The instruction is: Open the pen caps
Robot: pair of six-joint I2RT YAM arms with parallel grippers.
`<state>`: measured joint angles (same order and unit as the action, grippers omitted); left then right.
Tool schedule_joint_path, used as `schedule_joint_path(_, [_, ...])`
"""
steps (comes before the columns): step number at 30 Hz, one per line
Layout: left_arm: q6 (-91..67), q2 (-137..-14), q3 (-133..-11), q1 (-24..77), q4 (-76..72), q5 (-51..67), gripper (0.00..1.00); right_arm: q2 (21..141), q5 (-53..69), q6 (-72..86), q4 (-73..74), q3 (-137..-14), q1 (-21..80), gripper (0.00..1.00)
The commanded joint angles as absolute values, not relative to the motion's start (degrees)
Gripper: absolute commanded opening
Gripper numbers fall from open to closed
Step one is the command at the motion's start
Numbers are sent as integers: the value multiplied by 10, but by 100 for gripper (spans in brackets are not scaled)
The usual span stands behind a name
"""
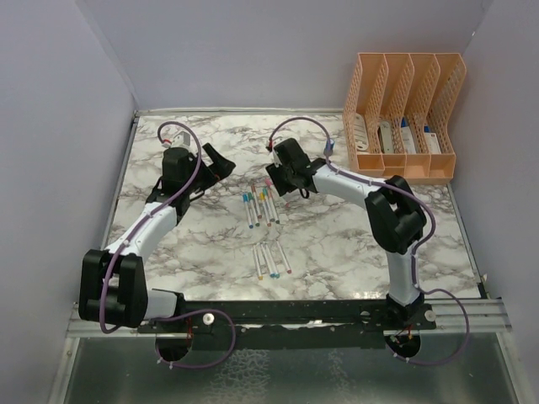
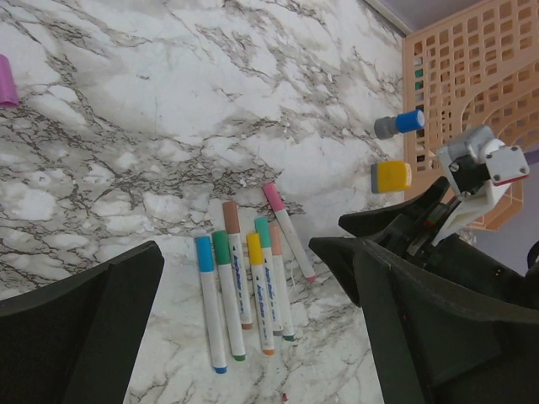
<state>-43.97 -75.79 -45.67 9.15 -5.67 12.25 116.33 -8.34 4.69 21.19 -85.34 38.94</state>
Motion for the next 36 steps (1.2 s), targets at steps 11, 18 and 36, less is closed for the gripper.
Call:
schedule_joint_path(11, [-451, -742, -450, 94, -80, 132, 99, 1219, -38, 44, 219, -879, 388, 47])
schedule_joint_path(18, [-454, -747, -451, 94, -83, 134, 99, 1236, -17, 51, 222, -878, 385, 33])
schedule_joint_path(36, [-492, -841, -506, 198, -108, 90, 97, 1114, -11, 70, 174, -813, 355, 1])
